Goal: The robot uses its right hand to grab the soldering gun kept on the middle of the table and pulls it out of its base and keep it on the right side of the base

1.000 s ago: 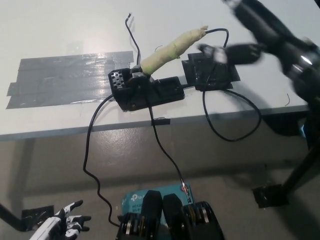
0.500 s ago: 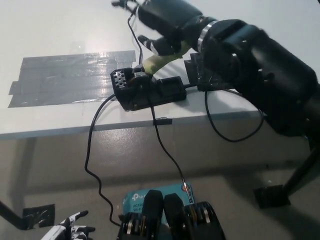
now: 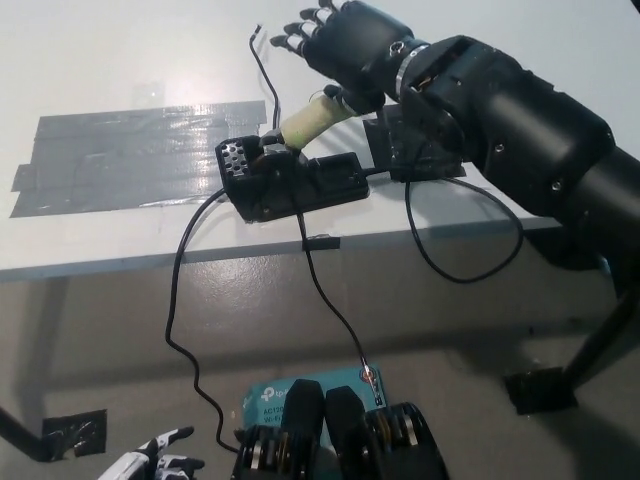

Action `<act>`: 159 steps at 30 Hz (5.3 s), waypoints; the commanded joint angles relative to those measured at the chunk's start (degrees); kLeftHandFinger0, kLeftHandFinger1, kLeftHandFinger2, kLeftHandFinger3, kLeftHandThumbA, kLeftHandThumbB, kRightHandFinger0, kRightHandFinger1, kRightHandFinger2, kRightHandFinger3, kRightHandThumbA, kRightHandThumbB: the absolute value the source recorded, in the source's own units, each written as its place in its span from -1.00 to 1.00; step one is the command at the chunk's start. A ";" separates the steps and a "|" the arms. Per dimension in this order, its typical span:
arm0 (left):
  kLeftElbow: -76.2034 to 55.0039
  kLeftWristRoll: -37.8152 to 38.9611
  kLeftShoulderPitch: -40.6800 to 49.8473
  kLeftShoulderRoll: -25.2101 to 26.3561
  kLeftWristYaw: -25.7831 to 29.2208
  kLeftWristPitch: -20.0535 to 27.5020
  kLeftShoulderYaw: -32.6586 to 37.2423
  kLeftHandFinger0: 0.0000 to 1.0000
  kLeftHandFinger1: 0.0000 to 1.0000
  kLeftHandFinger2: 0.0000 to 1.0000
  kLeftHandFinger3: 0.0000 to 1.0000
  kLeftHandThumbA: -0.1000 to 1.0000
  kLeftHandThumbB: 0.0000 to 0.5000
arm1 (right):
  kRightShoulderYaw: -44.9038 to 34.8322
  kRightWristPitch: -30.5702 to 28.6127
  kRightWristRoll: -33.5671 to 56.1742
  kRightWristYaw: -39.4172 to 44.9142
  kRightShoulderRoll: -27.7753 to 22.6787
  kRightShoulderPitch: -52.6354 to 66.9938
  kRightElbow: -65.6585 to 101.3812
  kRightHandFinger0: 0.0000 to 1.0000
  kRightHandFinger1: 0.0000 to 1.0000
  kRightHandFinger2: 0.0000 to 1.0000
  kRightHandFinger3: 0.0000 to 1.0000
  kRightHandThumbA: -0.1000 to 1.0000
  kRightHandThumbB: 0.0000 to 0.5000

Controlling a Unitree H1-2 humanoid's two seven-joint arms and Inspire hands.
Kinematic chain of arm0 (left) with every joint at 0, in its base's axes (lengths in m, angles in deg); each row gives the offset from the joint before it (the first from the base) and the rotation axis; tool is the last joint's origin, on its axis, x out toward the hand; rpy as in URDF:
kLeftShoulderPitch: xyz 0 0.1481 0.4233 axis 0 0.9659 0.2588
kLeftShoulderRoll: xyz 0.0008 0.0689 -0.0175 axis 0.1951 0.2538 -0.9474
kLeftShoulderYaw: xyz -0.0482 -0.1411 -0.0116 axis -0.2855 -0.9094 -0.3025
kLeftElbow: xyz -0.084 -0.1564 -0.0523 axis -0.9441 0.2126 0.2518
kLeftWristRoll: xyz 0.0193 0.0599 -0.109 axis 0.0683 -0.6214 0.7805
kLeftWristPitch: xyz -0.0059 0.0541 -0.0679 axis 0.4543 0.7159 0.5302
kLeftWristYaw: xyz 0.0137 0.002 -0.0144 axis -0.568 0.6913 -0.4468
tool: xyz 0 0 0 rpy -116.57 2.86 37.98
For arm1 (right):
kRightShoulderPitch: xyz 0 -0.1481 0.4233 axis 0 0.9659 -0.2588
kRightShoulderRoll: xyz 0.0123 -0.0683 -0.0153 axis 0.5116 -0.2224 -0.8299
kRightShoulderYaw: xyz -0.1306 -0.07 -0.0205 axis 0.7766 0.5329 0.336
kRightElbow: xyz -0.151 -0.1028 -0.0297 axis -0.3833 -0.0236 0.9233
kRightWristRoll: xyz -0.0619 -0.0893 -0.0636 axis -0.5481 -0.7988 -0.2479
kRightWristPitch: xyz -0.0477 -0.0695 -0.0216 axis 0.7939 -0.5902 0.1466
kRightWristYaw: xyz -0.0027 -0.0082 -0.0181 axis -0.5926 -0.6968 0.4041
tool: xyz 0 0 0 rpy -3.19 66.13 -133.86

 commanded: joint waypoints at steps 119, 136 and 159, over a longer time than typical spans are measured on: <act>-2.63 -14.00 -1.70 7.12 -6.49 -3.72 10.76 0.39 0.55 0.48 0.35 -0.37 -0.44 | -5.38 2.89 -26.55 -38.83 1.32 14.12 -3.29 -1.00 -1.00 -0.52 -0.52 -0.83 0.05; -2.47 -18.31 -2.60 7.21 -9.61 -3.72 10.83 0.39 0.58 0.56 0.50 -0.37 -0.59 | -12.07 -2.67 -22.15 -41.11 -3.67 9.36 -8.66 -1.00 -1.00 -0.67 -0.94 -1.00 -0.79; -2.65 -20.38 -2.56 5.61 -12.84 -3.72 8.62 0.35 0.53 0.51 0.40 -0.25 -0.38 | -18.33 0.05 -22.34 -42.57 -4.07 6.69 -10.56 -1.00 -1.00 -0.86 -0.55 -0.82 -0.38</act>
